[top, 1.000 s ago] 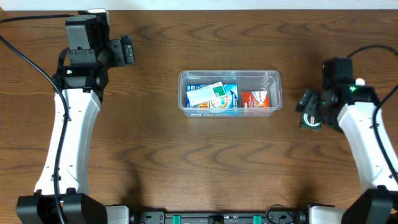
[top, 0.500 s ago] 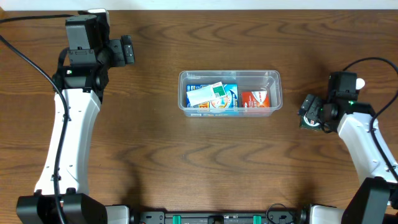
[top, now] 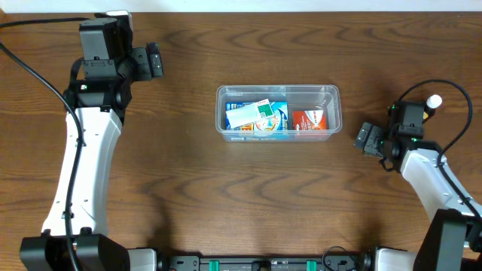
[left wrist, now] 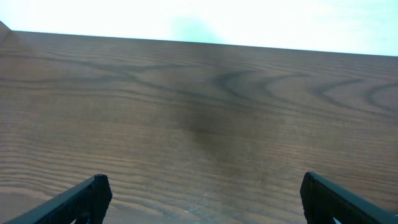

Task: Pack container
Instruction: 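Move right gripper back and grasp the green Zam-Buk box, then lower the Zam-Buk box into the container and release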

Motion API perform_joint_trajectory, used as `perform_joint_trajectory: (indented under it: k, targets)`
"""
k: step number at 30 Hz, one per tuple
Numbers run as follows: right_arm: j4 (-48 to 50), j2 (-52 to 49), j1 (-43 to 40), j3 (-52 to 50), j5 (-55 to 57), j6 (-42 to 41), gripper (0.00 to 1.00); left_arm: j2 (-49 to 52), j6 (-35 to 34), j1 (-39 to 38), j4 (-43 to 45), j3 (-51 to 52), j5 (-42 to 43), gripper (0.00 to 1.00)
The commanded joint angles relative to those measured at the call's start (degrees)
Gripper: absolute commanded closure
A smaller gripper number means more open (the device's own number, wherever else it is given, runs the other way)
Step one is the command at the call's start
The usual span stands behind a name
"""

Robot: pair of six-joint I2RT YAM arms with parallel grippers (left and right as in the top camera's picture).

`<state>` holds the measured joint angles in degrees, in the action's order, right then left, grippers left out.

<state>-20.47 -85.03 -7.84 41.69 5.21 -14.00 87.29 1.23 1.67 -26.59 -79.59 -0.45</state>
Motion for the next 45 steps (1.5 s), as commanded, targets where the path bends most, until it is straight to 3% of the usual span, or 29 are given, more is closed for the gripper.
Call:
perform_joint_trajectory:
  k: [1,12,18,23,37,45]
  targets:
    - [1.73,-1.07,-0.52,-1.77,0.98,0.81,0.01,-0.04,-0.7,0.2,0.04,-0.5,-0.9,0.02]
    - [7.28,-6.29,-1.18,-3.15,0.96,0.81,0.01,-0.07,-0.7,0.2,0.07,-0.5,-0.87,0.02]
    - [7.39,-6.29,-1.2,-3.1,0.96,0.79,0.31,-0.04,-0.72,0.2,0.07,-0.5,-0.87,0.02]
    - [6.51,-6.25,-1.18,-2.4,0.98,0.79,0.35,-0.04,-0.7,0.2,0.07,-0.5,-0.87,0.02]
    - [-12.72,6.6,-0.85,11.69,-0.15,0.79,0.4,-0.04,-0.7,0.2,0.07,-0.52,-0.87,0.02]
    - [-18.16,12.76,4.96,19.56,-7.32,0.57,0.45,-0.04,-0.7,0.2,0.04,-0.5,-0.87,0.02]
